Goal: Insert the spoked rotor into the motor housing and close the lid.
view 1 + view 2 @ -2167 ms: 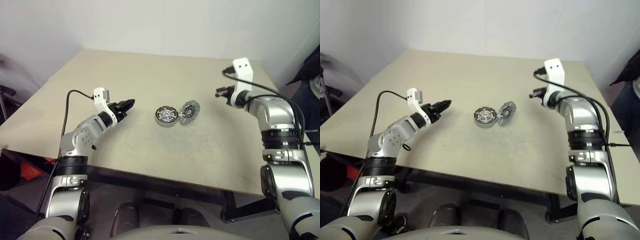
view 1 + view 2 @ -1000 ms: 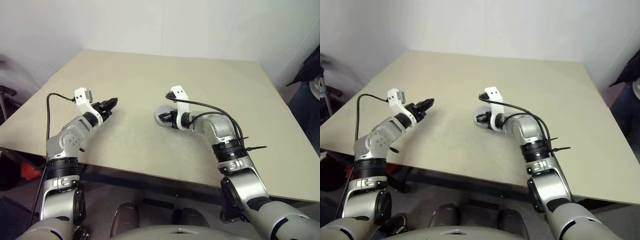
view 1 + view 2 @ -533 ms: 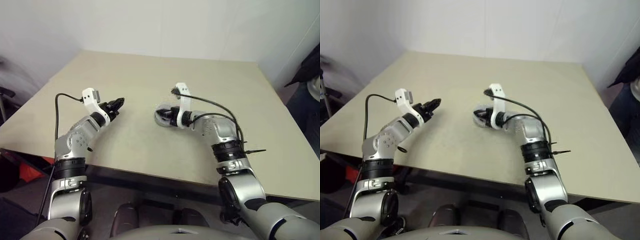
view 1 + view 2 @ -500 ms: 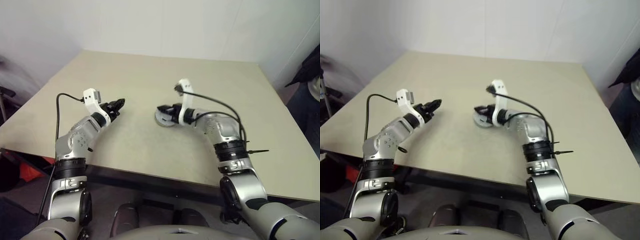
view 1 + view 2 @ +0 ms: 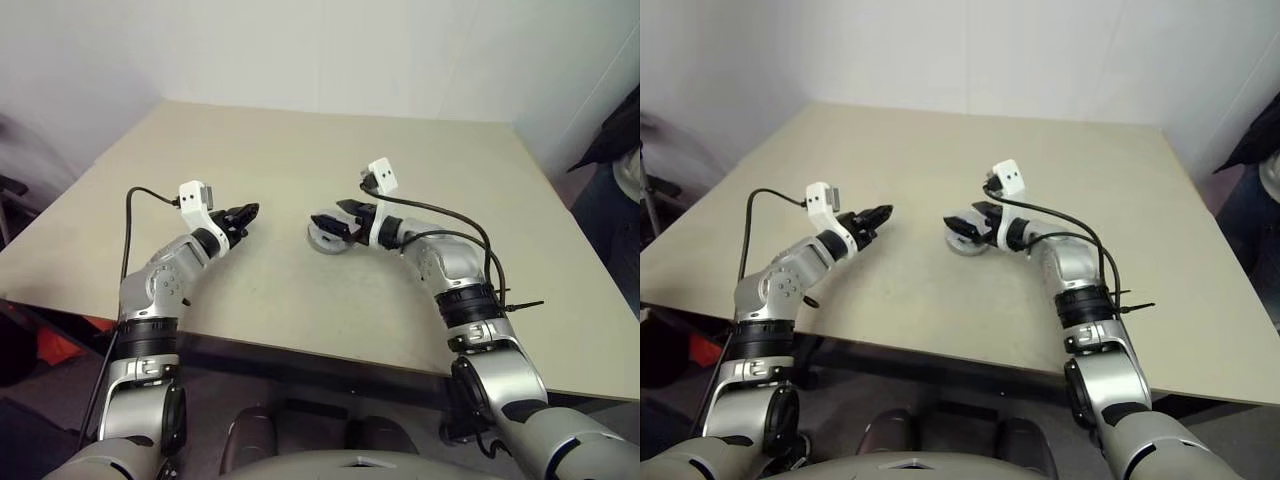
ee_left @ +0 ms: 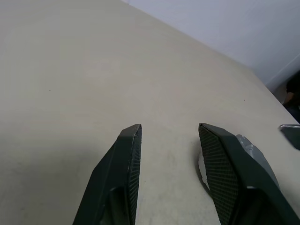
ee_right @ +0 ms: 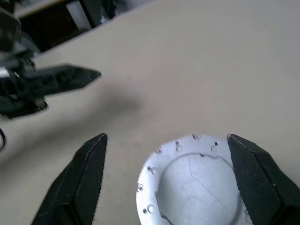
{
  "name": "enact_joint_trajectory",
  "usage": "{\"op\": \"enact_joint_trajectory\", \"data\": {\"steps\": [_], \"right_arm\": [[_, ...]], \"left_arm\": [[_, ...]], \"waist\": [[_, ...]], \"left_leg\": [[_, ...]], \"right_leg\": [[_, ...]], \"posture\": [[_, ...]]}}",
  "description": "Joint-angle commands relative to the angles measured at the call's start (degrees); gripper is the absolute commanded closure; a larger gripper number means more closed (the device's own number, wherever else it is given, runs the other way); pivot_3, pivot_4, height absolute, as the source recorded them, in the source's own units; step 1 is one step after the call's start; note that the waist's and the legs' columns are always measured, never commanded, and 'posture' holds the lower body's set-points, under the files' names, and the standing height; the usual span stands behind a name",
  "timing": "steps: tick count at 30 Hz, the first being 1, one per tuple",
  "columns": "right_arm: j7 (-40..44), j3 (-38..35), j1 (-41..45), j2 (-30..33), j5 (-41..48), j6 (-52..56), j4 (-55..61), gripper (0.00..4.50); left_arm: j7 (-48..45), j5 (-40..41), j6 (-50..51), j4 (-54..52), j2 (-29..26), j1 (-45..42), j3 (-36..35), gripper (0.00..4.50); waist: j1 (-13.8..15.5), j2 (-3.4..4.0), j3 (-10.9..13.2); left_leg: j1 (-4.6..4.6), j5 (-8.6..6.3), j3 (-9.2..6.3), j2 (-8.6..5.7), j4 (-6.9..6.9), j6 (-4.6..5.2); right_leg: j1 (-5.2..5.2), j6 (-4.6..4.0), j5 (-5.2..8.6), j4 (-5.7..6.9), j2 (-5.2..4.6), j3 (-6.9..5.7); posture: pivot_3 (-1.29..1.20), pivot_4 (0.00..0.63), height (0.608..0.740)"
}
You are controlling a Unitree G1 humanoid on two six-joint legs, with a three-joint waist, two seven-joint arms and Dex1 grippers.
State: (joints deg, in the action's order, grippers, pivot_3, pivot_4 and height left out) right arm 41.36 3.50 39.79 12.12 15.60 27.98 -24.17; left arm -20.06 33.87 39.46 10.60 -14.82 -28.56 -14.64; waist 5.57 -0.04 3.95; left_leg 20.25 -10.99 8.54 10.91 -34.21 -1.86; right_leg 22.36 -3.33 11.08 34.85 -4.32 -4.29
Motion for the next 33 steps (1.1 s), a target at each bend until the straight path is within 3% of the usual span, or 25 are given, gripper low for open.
{"op": "enact_joint_trajectory", "data": {"steps": [1, 19, 33], "right_arm": [[0.57, 1.24, 0.83, -0.23, -2.1, -4.22, -2.27, 0.04], [0.17, 0.4, 2.83, -3.55, -5.53, -16.54, -15.82, 0.04], [4.44, 2.56, -2.18, -0.22, -8.05, -18.92, -12.08, 0.04]], "left_arm": [[-0.75, 0.52, 0.14, -2.69, -1.03, -1.56, -0.43, 2.45], [-0.77, 0.65, 2.76, -5.22, -2.64, -0.8, -0.98, 2.45], [-0.69, 0.61, 2.99, -5.13, -2.58, -0.68, -1.55, 2.45]], "waist": [[-0.02, 0.0, 0.0], [-0.13, 0.0, 0.0], [-0.11, 0.0, 0.0]], "left_leg": [[0.01, 0.0, 0.0, 0.0, 0.0, 0.0], [-0.05, -0.12, 0.01, 0.01, 0.0, 0.2], [-0.06, -0.2, 0.01, 0.0, -0.01, 0.34]], "right_leg": [[0.0, 0.0, 0.0, 0.0, 0.0, 0.0], [-0.04, -0.04, 0.01, 0.01, 0.0, -0.01], [-0.09, -0.06, 0.02, -0.05, -0.01, -0.01]], "posture": [[0.0, 0.0, 0.74], [0.0, 0.0, 0.74], [0.0, 0.0, 0.74]]}}
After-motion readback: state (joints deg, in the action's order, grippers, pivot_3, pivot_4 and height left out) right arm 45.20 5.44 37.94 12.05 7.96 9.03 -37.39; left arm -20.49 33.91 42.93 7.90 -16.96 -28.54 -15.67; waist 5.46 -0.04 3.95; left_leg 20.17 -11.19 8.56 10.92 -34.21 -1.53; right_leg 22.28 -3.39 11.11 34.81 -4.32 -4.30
